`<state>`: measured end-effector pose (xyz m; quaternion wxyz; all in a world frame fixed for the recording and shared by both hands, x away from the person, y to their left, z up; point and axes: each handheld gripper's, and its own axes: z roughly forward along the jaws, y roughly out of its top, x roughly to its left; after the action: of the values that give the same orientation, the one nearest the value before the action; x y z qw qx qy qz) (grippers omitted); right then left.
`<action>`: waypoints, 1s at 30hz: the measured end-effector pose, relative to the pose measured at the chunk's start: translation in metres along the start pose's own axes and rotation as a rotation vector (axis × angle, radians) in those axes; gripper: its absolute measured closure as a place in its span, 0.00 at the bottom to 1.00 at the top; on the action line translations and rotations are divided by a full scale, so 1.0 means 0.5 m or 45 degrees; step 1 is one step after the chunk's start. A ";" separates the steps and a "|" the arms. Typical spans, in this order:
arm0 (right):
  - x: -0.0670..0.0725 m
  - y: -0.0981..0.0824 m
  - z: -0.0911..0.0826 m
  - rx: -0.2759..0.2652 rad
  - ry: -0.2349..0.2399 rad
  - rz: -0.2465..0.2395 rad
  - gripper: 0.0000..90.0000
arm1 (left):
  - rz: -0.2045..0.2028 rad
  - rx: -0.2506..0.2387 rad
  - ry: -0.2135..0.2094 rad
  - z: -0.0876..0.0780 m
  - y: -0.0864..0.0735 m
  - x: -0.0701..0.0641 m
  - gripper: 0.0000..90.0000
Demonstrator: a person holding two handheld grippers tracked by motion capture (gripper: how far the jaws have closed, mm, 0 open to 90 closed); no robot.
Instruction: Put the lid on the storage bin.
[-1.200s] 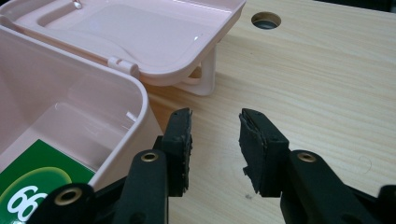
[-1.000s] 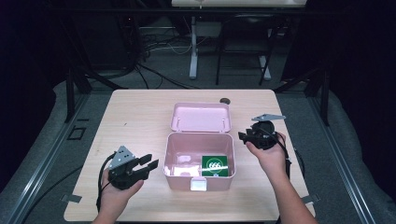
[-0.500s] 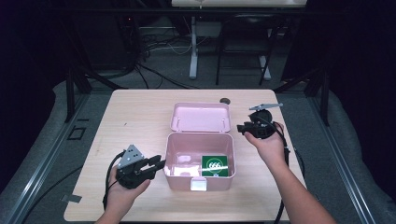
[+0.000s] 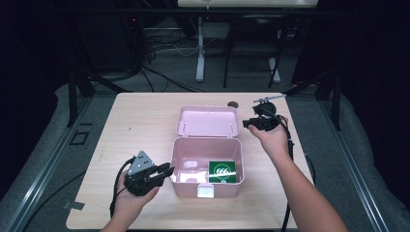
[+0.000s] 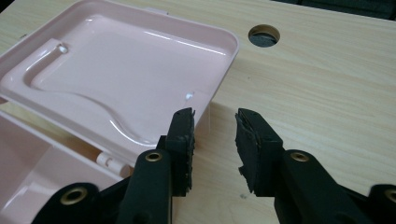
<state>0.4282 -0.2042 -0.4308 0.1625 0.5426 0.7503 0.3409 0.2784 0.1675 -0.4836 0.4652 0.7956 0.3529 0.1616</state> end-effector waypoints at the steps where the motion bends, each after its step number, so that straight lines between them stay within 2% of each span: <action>1: 0.001 0.006 0.004 -0.001 -0.004 0.002 0.75 | 0.001 0.000 -0.001 0.000 0.000 0.000 0.84; 7: -0.001 0.022 0.020 0.028 -0.023 0.043 0.76 | -0.002 -0.007 0.005 0.001 -0.002 -0.002 0.83; 10: -0.001 0.030 0.032 0.041 -0.043 0.043 0.75 | 0.021 -0.014 0.009 0.001 -0.002 -0.001 0.83; 12: 0.001 0.039 0.048 0.053 -0.066 0.063 0.74 | 0.010 -0.020 0.006 0.001 -0.003 -0.001 0.84; 18: 0.003 0.051 0.071 0.092 -0.055 0.095 0.76 | 0.007 -0.014 0.009 0.001 -0.002 -0.001 0.85; 27: 0.001 0.060 0.100 0.117 -0.088 0.107 0.79 | 0.001 -0.012 0.009 0.002 -0.001 -0.001 0.85; 30: 0.000 0.065 0.111 0.128 -0.072 0.139 0.81 | 0.002 -0.010 0.009 0.002 -0.001 0.000 0.85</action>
<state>0.4851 -0.1798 -0.4479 0.1374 0.5997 0.7308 0.2957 0.2787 0.1668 -0.4843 0.4668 0.7935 0.3533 0.1662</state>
